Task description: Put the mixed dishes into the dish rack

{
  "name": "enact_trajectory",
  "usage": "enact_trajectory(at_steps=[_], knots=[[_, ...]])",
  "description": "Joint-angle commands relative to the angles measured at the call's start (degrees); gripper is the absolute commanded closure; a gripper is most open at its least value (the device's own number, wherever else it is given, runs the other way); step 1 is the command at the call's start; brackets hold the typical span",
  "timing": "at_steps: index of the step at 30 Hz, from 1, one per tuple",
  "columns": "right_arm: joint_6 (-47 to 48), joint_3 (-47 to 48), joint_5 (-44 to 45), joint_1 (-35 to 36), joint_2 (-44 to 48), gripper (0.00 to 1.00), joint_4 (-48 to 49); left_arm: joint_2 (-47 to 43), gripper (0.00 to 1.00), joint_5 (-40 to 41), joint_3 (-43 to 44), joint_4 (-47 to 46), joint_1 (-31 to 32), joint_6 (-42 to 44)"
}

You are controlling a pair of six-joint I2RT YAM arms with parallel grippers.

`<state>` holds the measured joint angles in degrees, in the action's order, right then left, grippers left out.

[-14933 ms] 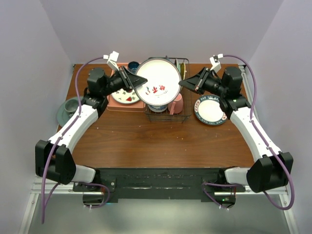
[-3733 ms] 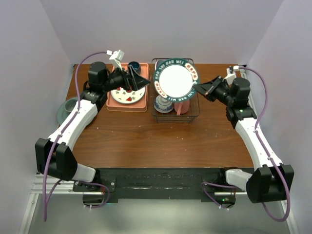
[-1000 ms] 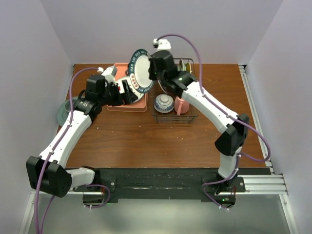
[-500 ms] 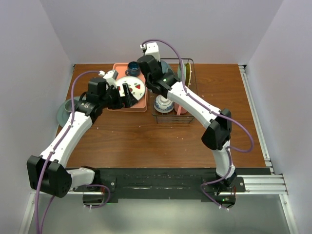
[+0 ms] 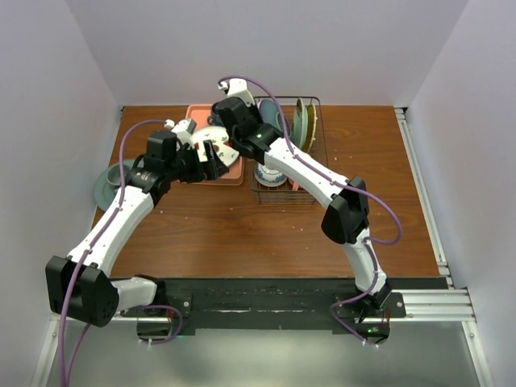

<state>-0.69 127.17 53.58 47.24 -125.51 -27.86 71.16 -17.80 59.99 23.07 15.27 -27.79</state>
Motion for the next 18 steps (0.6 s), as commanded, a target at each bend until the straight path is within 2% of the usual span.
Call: enact_trajectory(at_steps=[1,9,18], knots=[[5.78,2.29,7.23,0.31,1.41,1.0,6.85,-0.84,0.0,-1.36,-1.1,-2.85,0.03,0.72],[12.11,2.64,12.68,0.31,0.1,1.0,10.19,-0.84,0.0,-1.62,-1.71,-3.38,0.03,0.46],[14.05,1.33,15.5,-0.31,-0.26,1.0,10.36,-1.19,0.0,-1.36,-2.24,-3.21,0.03,0.63]])
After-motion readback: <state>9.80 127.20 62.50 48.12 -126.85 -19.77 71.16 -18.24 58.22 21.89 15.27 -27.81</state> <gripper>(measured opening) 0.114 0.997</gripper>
